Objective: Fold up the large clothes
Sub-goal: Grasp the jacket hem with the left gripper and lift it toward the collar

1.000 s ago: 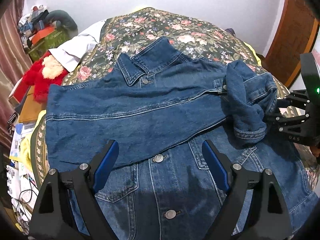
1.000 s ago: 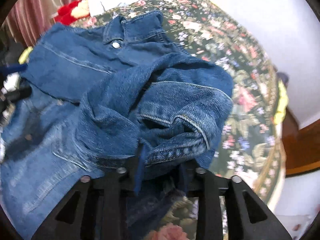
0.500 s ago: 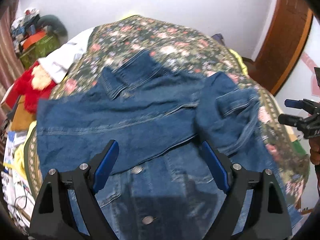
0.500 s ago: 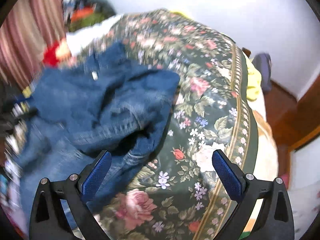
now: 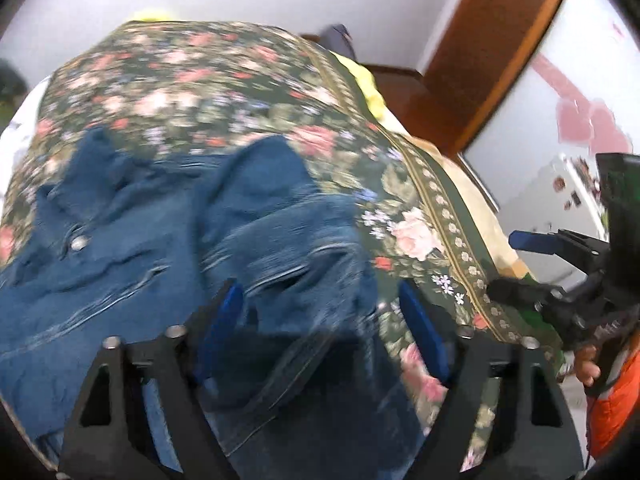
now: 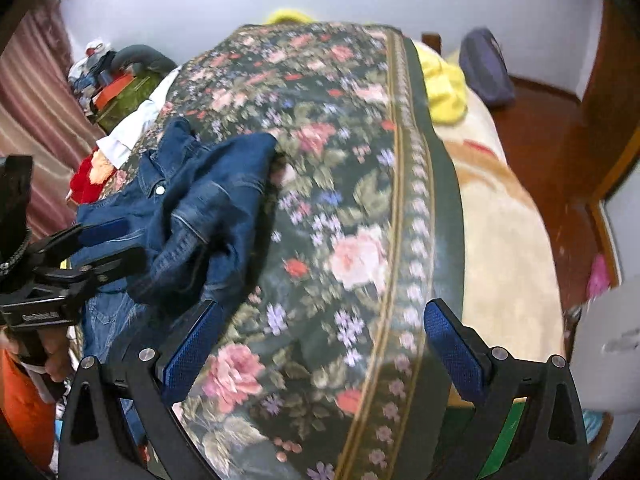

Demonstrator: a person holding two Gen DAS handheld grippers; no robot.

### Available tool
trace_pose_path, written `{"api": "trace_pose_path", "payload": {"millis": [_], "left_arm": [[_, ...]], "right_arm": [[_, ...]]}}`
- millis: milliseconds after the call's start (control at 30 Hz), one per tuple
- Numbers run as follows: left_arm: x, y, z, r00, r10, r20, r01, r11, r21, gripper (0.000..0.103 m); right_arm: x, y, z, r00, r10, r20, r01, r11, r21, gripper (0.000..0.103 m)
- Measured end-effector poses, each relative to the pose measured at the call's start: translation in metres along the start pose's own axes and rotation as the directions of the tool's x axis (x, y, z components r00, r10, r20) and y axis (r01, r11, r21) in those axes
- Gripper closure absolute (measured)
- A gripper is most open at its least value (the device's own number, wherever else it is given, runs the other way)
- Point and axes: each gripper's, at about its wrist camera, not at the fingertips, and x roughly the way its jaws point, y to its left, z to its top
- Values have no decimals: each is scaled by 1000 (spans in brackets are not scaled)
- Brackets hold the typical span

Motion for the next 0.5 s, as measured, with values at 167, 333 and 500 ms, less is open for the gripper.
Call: {"api": "trace_pose_path", "payload": {"millis": [167, 333, 500], "left_arm": [[27, -10, 10, 995, 89, -33, -88, 995, 49, 73], [-20, 0, 14, 984, 140, 108, -145, 988, 43, 88], [-92, 62, 17, 945, 215, 246, -193, 975, -110, 93]], "right_arm": [[5, -20, -11, 997, 71, -21, -68, 991, 113, 3], [6, -26, -11, 995, 97, -16, -93, 984, 151, 3], [9, -15, -1, 996, 89, -8, -88, 988, 128, 3]]}}
